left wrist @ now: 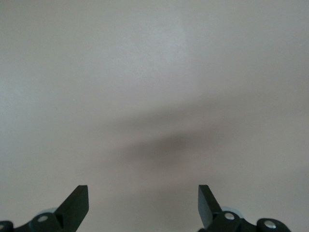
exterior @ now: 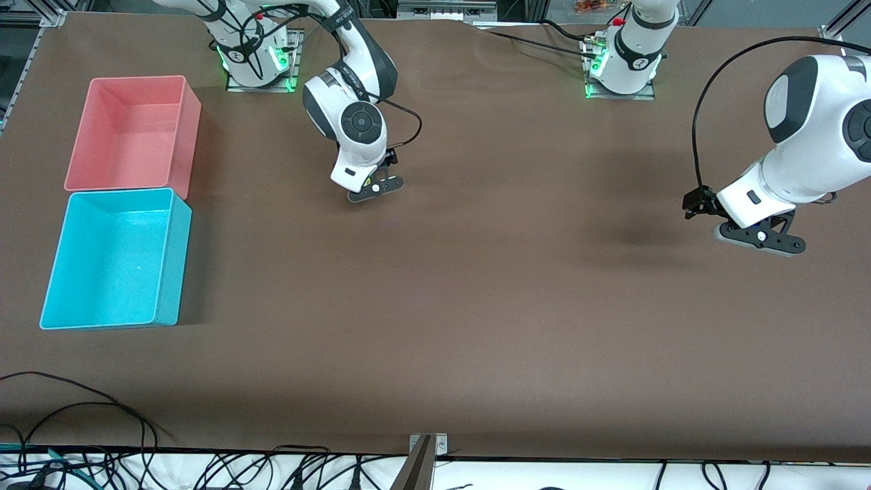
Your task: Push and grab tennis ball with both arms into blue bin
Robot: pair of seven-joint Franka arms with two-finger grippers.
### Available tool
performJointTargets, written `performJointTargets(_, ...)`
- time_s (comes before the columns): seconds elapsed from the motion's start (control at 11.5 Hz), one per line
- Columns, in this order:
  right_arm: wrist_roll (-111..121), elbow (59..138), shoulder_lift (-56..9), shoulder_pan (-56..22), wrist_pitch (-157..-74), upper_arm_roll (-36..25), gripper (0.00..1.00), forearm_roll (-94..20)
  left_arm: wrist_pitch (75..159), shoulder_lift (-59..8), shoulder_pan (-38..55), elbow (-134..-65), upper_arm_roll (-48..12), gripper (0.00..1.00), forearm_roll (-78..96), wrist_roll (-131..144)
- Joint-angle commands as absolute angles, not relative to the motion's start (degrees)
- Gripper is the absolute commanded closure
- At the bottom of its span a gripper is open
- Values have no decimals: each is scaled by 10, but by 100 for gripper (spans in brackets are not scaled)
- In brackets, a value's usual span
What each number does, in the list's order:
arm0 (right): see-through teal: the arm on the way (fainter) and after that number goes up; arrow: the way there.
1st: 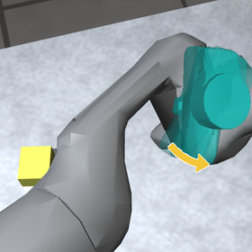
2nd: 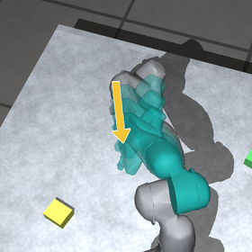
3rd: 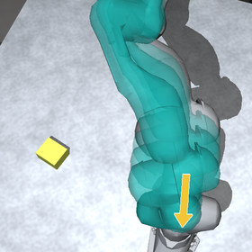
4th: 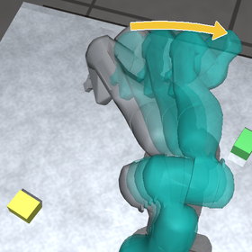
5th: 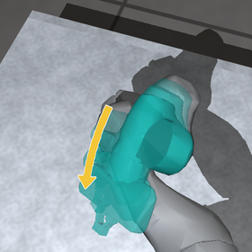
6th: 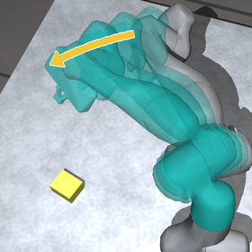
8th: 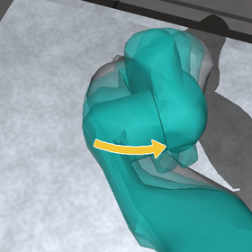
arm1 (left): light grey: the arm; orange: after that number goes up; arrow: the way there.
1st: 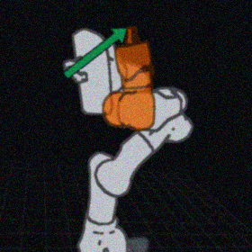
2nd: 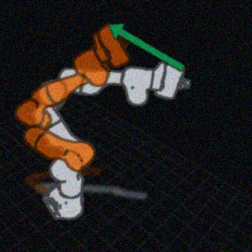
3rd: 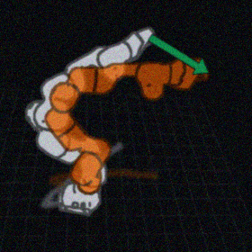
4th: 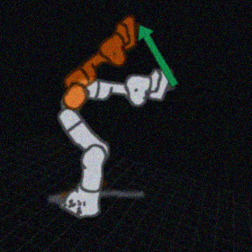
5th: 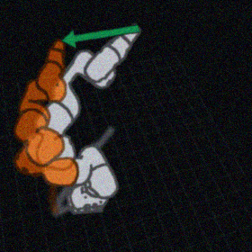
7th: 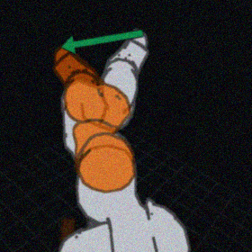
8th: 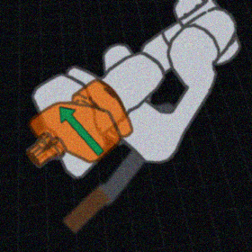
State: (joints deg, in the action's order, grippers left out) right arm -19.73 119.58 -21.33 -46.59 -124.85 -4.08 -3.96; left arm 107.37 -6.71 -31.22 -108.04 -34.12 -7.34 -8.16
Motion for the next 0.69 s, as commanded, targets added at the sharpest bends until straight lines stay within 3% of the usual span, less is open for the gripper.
performJointTargets(0.0,-195,1218,-204,-470,-1256,-50,0,-34,1027,-36,-160,-1048,-197,0,-10,-72)
performJointTargets(0.35,-198,1220,-234,-470,-1278,-50,0,-34,1016,-12,-59,-1035,-137,0,-9,7)
performJointTargets(0.52,-199,1219,-236,-470,-1298,-50,0,-34,998,11,22,-1027,-32,0,-9,2)
performJointTargets(0.61,-200,1219,-238,-470,-1300,-50,0,-33,998,14,39,-1021,-10,0,-9,-1)
